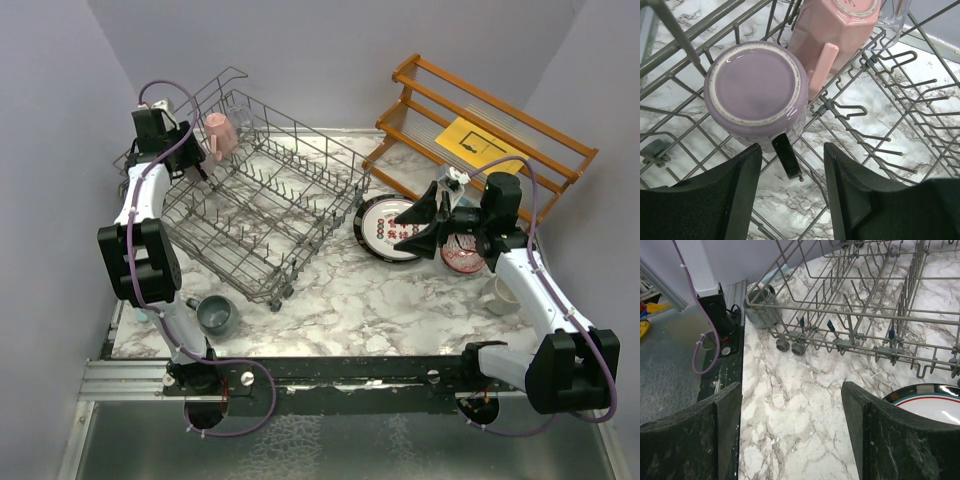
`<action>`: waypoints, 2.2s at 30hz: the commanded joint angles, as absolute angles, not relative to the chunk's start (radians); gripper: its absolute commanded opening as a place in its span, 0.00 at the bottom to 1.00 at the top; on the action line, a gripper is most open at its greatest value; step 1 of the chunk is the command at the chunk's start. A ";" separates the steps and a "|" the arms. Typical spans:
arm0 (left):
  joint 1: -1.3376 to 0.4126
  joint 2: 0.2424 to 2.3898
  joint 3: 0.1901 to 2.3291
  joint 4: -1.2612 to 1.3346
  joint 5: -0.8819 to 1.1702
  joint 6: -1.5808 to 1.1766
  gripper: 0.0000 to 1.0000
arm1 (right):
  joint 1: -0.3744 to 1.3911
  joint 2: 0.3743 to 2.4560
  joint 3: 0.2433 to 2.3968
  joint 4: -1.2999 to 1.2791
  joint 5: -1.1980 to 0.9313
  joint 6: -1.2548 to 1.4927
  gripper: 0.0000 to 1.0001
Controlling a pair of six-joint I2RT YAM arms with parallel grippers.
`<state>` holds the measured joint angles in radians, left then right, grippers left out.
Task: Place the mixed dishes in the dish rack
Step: Turn the cup upside down in the dish rack, then pick up the cup at the center of the board.
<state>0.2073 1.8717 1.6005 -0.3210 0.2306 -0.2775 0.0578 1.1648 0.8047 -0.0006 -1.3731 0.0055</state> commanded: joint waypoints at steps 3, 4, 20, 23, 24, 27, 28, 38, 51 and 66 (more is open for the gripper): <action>0.209 1.769 1.522 -0.278 0.136 -0.272 0.57 | 0.054 1.152 0.832 -0.017 -1.361 -0.005 0.80; 0.209 1.753 1.506 -0.274 0.128 -0.272 0.57 | 0.054 1.151 0.834 -0.017 -1.362 -0.006 0.80; 0.208 1.420 1.222 -0.141 0.198 -0.332 0.62 | 0.054 1.144 0.834 -0.024 -1.379 -0.015 0.80; 0.208 1.306 1.133 -0.109 0.208 -0.385 0.70 | 0.054 1.143 0.837 -0.026 -1.393 -0.017 0.80; 0.208 1.261 1.100 -0.103 0.210 -0.398 0.75 | 0.054 1.142 0.836 -0.026 -1.399 -0.017 0.80; 0.208 1.126 1.003 -0.086 0.219 -0.451 0.86 | 0.054 1.141 0.835 -0.022 -1.417 -0.015 0.80; 0.208 1.086 0.975 -0.083 0.233 -0.470 0.87 | 0.054 1.140 0.834 -0.021 -1.424 -0.015 0.80; 0.205 0.832 0.893 -0.234 0.446 -0.673 0.86 | 0.058 1.135 0.827 -0.027 -1.547 -0.079 0.80; 0.166 0.810 1.024 -0.341 0.502 -0.696 0.88 | 0.335 1.365 1.325 -1.071 -1.509 -1.404 0.88; 0.154 0.816 1.245 -0.447 0.300 -0.602 0.88 | 1.045 1.836 2.006 -1.312 -0.902 -1.595 0.87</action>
<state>0.1673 0.8280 1.2041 -0.3813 0.4061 -0.6788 0.9020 1.7668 1.9461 -1.2911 -1.0985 -1.5616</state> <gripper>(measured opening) 0.880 0.879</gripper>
